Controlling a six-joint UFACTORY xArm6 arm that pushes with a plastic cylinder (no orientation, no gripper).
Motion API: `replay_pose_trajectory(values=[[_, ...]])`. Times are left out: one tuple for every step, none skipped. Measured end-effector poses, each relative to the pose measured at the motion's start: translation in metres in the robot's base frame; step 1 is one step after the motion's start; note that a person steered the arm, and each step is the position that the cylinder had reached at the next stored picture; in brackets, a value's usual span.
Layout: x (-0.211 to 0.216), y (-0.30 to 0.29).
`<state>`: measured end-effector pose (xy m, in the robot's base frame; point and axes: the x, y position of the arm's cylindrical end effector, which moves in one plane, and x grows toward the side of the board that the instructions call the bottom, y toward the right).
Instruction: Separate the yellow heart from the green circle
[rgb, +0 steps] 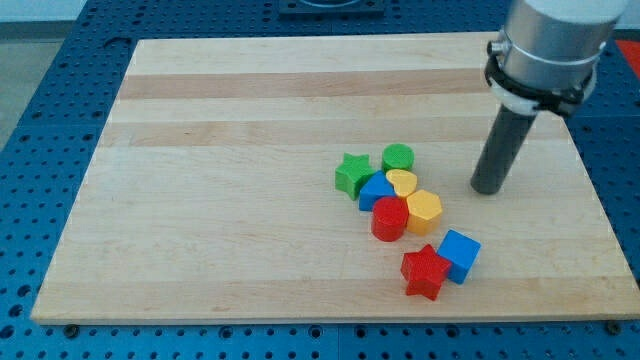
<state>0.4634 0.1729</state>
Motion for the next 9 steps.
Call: replay_pose_trajectory(values=[[-0.042,0.004],[-0.069,-0.016],[-0.073,-0.059],[-0.07,-0.109],[-0.056,-0.165],[-0.044,-0.168],[-0.044,-0.133],[-0.038,-0.105],[-0.019,-0.094]])
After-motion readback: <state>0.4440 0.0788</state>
